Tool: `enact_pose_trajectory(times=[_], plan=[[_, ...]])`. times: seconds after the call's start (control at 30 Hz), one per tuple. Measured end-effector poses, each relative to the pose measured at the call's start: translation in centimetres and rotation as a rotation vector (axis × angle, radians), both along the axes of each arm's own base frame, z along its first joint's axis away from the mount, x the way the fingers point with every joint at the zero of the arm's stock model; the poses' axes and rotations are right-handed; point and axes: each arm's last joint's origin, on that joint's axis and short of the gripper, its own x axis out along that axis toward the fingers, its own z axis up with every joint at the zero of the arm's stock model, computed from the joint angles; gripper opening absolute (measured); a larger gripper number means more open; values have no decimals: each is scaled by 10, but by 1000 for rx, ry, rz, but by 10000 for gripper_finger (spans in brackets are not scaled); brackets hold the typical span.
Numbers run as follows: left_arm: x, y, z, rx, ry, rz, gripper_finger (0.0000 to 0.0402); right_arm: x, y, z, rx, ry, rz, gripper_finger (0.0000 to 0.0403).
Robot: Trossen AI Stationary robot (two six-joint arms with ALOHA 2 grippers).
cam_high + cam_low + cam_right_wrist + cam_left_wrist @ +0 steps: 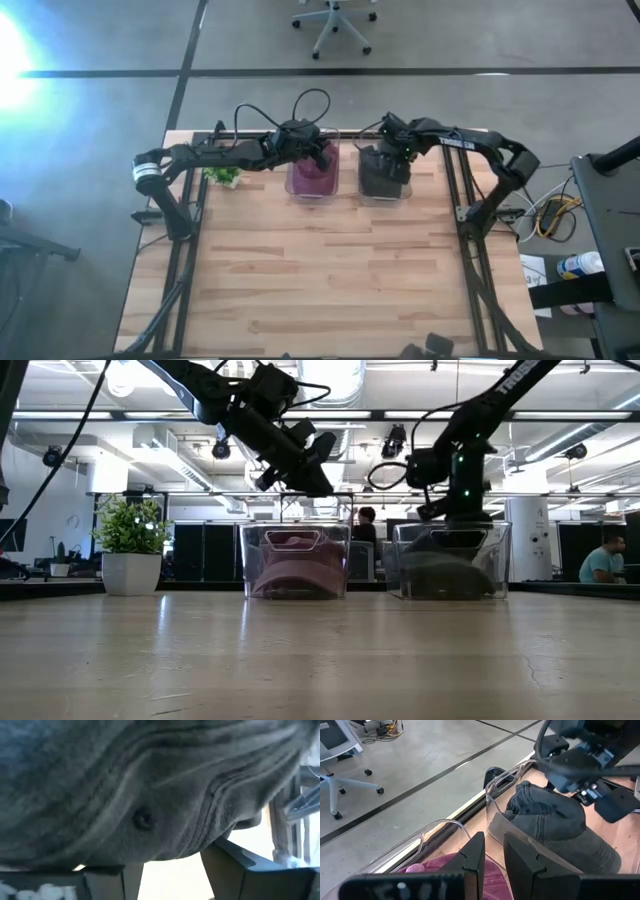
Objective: Pick & Place hat
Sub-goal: Put the black cap into the right transparent bin
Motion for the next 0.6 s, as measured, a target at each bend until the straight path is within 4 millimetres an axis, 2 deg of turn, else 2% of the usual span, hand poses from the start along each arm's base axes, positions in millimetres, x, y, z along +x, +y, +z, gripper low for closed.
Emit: enact_pose_trajectory(times=[0.13, 0.23, 0.6], plan=[[0, 0, 0, 0, 0, 0, 64, 2, 0, -7, 51, 61, 2, 178], [0, 0, 0, 0, 0, 0, 64, 0, 4, 1, 80, 82, 16, 178], [1, 1, 5, 6, -14, 0, 64, -13, 20, 70, -5, -74, 37, 178]])
